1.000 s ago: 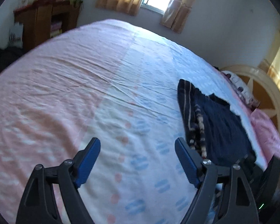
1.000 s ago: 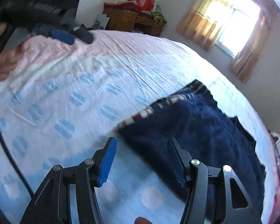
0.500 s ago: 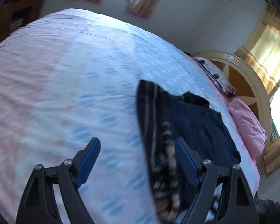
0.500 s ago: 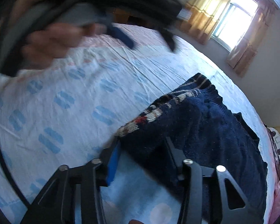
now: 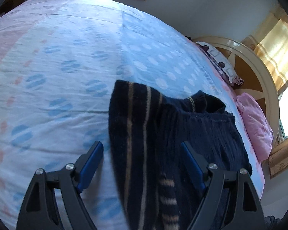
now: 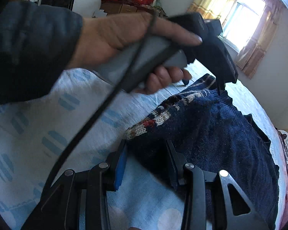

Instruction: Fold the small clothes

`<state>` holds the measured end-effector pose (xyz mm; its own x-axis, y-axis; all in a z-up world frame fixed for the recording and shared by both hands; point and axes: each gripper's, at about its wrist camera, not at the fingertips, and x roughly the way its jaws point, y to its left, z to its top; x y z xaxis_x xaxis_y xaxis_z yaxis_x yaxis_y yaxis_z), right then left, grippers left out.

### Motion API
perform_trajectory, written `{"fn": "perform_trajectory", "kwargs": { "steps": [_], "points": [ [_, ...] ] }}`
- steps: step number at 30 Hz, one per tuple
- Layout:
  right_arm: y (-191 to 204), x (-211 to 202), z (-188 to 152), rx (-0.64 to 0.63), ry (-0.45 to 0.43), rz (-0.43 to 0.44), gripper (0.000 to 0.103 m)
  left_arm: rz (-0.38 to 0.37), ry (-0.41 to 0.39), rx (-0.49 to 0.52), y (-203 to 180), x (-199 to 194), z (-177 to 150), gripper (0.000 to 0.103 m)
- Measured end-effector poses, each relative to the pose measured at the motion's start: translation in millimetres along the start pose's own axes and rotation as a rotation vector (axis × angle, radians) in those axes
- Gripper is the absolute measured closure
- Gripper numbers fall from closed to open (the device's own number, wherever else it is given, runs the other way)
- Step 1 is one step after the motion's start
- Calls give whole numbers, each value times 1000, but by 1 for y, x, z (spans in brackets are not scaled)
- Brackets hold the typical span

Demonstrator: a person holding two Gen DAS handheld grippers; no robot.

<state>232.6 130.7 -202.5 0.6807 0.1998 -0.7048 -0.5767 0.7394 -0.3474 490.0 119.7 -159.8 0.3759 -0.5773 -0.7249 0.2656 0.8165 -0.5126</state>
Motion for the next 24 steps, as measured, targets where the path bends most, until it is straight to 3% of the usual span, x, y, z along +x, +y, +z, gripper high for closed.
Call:
{"fn": "perform_trajectory", "kwargs": {
  "steps": [4, 5, 6, 7, 8, 9, 14, 24],
  "points": [
    [3, -1, 0, -9, -4, -13, 64, -38, 1, 35, -6, 3, -1, 23],
    [5, -2, -1, -12, -5, -13, 66, -41, 3, 48, -7, 3, -1, 36],
    [6, -3, -1, -19, -8, -8, 73, -28, 8, 52, -7, 5, -1, 67],
    [8, -5, -1, -28, -13, -6, 77, -41, 12, 48, -7, 6, 0, 79],
    [8, -6, 0, -31, -17, -12, 84, -56, 10, 37, -4, 5, 2, 82],
    [7, -8, 0, -27, -18, -13, 89, -59, 3, 25, -3, 3, 2, 84],
    [-10, -22, 2, 36, -22, 24, 93, -39, -31, 15, -10, -6, 3, 86],
    [-34, -65, -11, 60, -99, -39, 94, -88, -118, -2, -39, -31, 12, 88]
  ]
}}
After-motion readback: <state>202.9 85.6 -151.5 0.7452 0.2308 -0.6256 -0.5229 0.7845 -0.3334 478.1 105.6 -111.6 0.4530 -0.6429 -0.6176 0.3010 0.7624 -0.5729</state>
